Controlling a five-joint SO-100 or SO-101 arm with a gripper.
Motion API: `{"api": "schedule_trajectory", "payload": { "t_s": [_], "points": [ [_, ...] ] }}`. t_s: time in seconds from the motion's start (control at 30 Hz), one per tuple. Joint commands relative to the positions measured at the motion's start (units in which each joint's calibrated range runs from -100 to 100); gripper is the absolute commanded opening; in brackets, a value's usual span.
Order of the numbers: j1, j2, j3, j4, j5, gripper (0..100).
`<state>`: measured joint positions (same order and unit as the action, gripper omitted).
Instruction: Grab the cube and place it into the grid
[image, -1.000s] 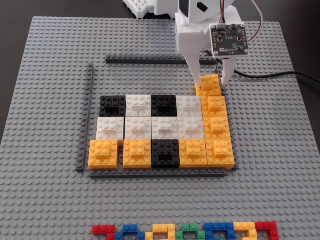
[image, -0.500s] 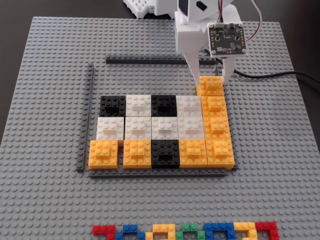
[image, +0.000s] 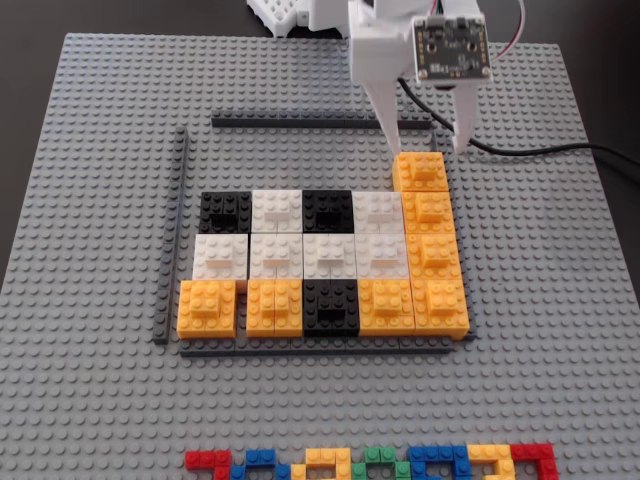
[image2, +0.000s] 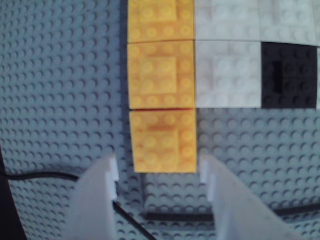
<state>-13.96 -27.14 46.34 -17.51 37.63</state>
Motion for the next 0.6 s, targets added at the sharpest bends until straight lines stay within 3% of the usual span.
{"api": "schedule_trajectory", "payload": {
  "t_s": [0.0, 0.17, 0.3, 0.57],
  "points": [
    [0.37, -6.65, -6.60, 2.51, -0.10, 20],
    [0.37, -11.38, -11.04, 5.44, -0.39, 17],
    [1.18, -14.47, -15.21, 7.89, -0.44, 1],
    [4.64, -23.16, -18.65, 11.30, 2.34, 0]
  ]
}}
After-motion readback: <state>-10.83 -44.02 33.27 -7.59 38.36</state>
